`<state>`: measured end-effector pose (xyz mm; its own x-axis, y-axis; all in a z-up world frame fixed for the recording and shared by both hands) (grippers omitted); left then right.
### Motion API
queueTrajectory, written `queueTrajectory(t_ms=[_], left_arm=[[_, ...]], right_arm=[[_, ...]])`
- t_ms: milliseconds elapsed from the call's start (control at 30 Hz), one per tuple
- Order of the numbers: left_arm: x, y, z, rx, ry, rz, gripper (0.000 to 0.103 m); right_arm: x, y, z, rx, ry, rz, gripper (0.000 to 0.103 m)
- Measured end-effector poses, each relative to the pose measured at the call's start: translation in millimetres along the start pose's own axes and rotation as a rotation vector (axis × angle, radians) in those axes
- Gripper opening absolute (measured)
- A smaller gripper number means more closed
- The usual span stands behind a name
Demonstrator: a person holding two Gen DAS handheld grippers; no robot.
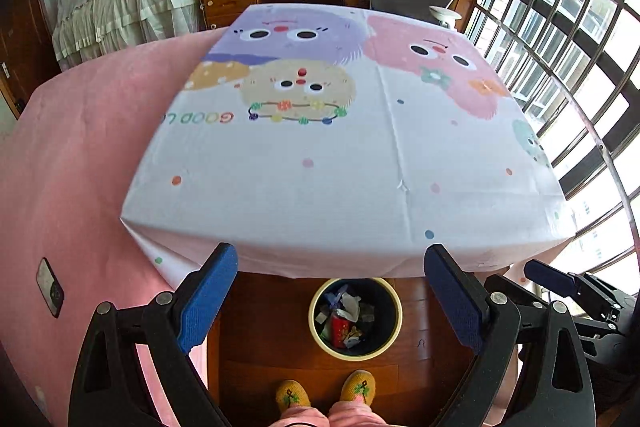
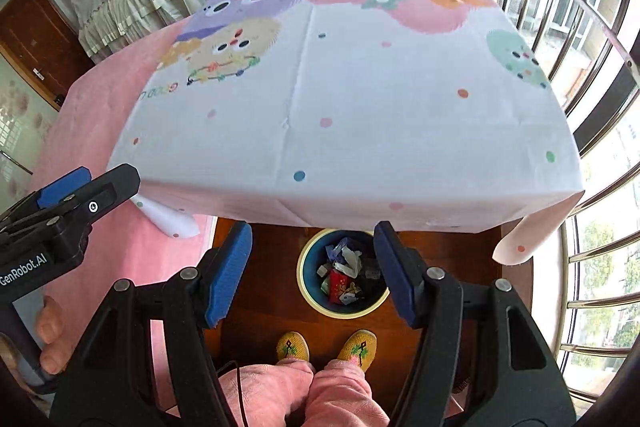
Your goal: Collect trash
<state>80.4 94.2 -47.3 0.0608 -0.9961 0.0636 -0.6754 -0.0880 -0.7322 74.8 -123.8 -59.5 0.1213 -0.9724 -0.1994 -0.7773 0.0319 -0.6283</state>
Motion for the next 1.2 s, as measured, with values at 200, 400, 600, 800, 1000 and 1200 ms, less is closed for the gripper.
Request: queueTrajectory(t_ms=[200, 400, 600, 800, 1000, 1200], left_arm=[[6.9, -53.2, -40.1, 0.069, -0.024, 0.026, 0.096], [10.0, -87.2, -69.1, 0.104, -0.034, 0.021, 0.096], [19.8, -94.9, -89.1, 0.131, -0.044, 0.036, 0.096], [19.7, -81.4, -84.1, 0.109, -0.06, 0.037, 0.095], [16.6, -74.8, -74.6, 0.099, -0.058, 0.019, 0.095], [17.9, -74.3, -70.3, 0.098, -0.056, 0.008, 0.095]], right_arm=[[-10.2, -53.3, -46.0, 0.081, -0.001, -0.006, 0.061], [-17.0, -94.6, -79.1, 0.144, -0.011, 0.006, 0.061], [-20.8, -97.0, -91.1, 0.149, 0.0, -0.004, 0.061], [-19.6, -83.9, -86.8, 0.145, 0.01, -0.029, 0.061], [-16.9, -81.5, -82.8, 0.146, 0.006, -0.031, 0.061], [-14.2, -83.1, -80.6, 0.156, 0.007, -0.031, 0.061]])
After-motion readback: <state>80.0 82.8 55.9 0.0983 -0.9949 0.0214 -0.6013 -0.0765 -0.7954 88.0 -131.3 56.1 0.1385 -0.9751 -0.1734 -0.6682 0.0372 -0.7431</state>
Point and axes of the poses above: each gripper's, at about its wrist camera, not at the fingertips, and z roughly the way its jaws point, x to its right, y to its underside, the point moved 9 cm from there along z, roughly the way its jaws point, and after that the axes turned 15 degrees about x, right-handed, at the moved point
